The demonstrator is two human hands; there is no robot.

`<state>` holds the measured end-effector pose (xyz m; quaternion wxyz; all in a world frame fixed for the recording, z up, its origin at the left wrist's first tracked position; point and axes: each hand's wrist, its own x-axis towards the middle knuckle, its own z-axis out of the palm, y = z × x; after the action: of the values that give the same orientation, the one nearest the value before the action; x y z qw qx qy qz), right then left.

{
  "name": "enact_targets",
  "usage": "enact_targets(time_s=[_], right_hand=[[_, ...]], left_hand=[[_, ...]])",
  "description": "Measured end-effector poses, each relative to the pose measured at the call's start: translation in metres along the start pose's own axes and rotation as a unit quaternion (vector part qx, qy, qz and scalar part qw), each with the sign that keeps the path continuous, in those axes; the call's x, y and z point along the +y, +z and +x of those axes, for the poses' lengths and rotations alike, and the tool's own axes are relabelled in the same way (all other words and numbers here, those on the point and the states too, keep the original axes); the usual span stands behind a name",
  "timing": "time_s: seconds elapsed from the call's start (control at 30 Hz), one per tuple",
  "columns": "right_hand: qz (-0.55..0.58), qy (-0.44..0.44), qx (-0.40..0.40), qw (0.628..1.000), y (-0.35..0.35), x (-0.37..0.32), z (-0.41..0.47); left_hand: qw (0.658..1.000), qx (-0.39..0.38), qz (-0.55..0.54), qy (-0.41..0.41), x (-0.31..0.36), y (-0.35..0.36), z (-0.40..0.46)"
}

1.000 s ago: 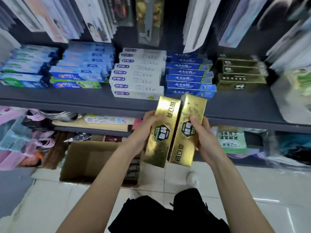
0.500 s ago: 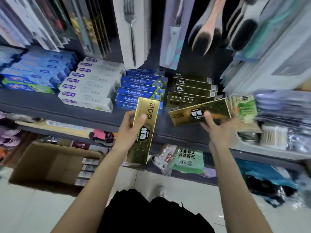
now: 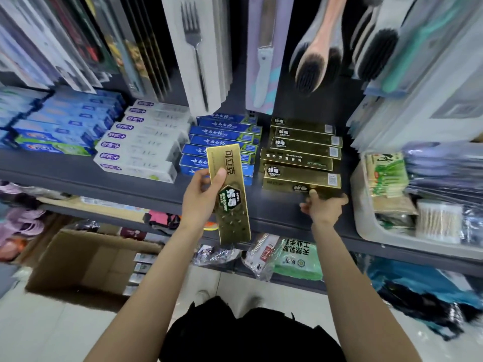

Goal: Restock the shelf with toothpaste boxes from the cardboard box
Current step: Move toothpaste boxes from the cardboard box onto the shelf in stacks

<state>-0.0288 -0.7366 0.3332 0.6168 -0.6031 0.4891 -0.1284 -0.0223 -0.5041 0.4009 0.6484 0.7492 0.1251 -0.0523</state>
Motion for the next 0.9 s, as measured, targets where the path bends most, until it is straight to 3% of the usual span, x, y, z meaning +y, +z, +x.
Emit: enact_targets(time_s=[0.13, 0.2, 0.3, 0.37, 0.47, 0.5, 0.57, 0.6, 0.63, 0.67, 0.73, 0.8, 0.9], right_hand=[[0.159, -0.009, -0.131, 0.979, -0.004, 0.006, -0.017], [0.145, -0.041, -0.181, 0.972, -0.005, 0.008, -0.025], [0.136, -0.045, -0.189, 0.971, -0.009, -0.007, -0.031], [0.052, -0.095, -0.252, 0.962, -0.020, -0.021, -0.042], [-0.171, -0.215, -0.401, 0.874, -0.039, -0.037, -0.065], [-0.233, -0.270, -0.396, 0.846, -0.044, -0.040, -0.065], [-0.301, -0.346, -0.326, 0.827, -0.051, -0.044, -0.057], [-0.336, -0.371, -0.287, 0.816, -0.055, -0.045, -0.050], [-0.384, -0.406, -0.249, 0.791, -0.057, -0.045, -0.043], [-0.442, -0.444, -0.210, 0.750, -0.058, -0.043, -0.037], [-0.520, -0.488, -0.157, 0.683, -0.054, -0.036, -0.027], [-0.550, -0.501, -0.135, 0.655, -0.045, -0.029, -0.017], [-0.568, -0.528, -0.106, 0.623, -0.030, -0.021, -0.002]], left_hand=[[1.000, -0.002, 0.001, -0.015, -0.001, 0.008, 0.006], [1.000, -0.009, -0.014, -0.026, 0.000, 0.014, 0.009], [0.999, -0.022, -0.030, -0.026, 0.001, 0.023, 0.013], [0.999, -0.032, -0.034, -0.024, 0.002, 0.031, 0.014], [0.995, -0.090, -0.041, -0.007, 0.004, 0.052, 0.007], [0.990, -0.124, -0.064, -0.008, 0.003, 0.060, 0.003], [0.979, -0.184, -0.089, -0.005, -0.001, 0.072, -0.005], [0.979, -0.194, -0.053, 0.017, -0.007, 0.074, -0.005], [0.979, -0.183, 0.057, 0.064, -0.017, 0.073, -0.002], [0.957, -0.146, 0.222, 0.120, -0.030, 0.070, 0.004], [0.841, -0.084, 0.499, 0.194, -0.056, 0.059, 0.013], [0.785, -0.086, 0.589, 0.175, -0.069, 0.052, 0.015], [0.773, -0.100, 0.605, 0.162, -0.079, 0.050, 0.018]])
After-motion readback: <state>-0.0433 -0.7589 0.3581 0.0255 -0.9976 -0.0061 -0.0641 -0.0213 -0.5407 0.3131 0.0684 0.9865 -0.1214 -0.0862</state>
